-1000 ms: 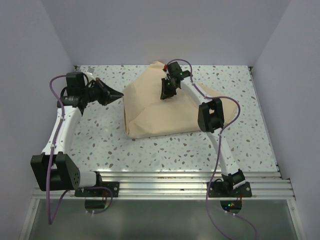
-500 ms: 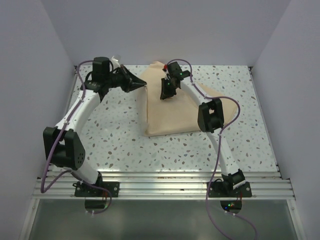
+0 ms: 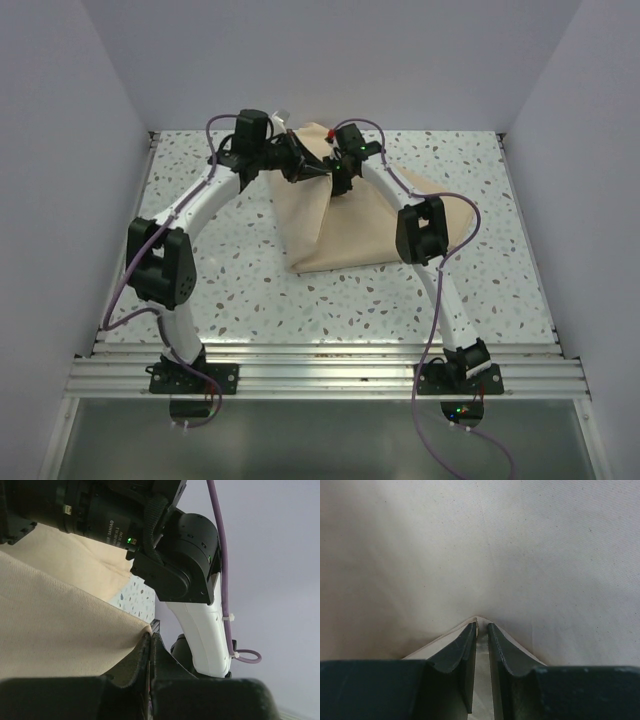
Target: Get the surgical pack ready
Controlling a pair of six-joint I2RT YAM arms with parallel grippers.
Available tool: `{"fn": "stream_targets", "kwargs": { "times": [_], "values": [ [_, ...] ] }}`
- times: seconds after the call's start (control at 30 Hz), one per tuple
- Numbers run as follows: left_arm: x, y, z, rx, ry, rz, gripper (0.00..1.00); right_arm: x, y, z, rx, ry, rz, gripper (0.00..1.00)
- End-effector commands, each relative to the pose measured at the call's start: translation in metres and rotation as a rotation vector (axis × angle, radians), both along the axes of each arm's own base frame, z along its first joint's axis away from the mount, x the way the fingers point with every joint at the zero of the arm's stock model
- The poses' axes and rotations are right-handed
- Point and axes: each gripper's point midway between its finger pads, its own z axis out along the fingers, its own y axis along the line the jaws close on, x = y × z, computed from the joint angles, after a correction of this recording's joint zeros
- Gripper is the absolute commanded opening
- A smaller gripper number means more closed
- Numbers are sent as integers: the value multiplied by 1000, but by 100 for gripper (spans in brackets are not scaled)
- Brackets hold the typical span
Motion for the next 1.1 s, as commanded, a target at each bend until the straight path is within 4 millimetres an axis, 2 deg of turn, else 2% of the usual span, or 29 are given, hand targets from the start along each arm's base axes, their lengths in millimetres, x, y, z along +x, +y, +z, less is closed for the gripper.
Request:
{"fn": "stream_targets", "kwargs": {
  "times": [0.0,0.03,0.07,0.23,0.4,0.6,0.77,0.87,0.93,1.07],
  "values": [
    [4,-27,32,-62,-99,-57,0,-56,-8,-88,-79,270,25,21],
    [3,-34,36,-67,-109,-76,0,-56,-9,-89,-74,275,20,21],
    [5,-38,29,-62,-94,-81,0,-57,-8,-90,-72,281,17,21],
    [6,-55,22,-66,-88,-115,0,-56,-6,-86,-19,297,11,21],
    [7,-55,12,-47,-74,-115,0,-49,-7,-77,14,288,-4,22],
    [1,-78,10,-71,-67,-159,0,-52,-9,-86,11,309,-9,22],
    [4,-79,-3,-55,-50,-163,0,-47,-13,-82,38,312,-25,23],
    [5,-80,-11,-37,-40,-169,0,-42,-19,-74,85,320,-53,26],
    [5,-79,-17,-23,-34,-172,0,-40,-18,-61,135,328,-70,32],
    [7,-79,-26,-19,-15,-168,0,-15,-27,-36,207,283,-119,40]
  ]
}}
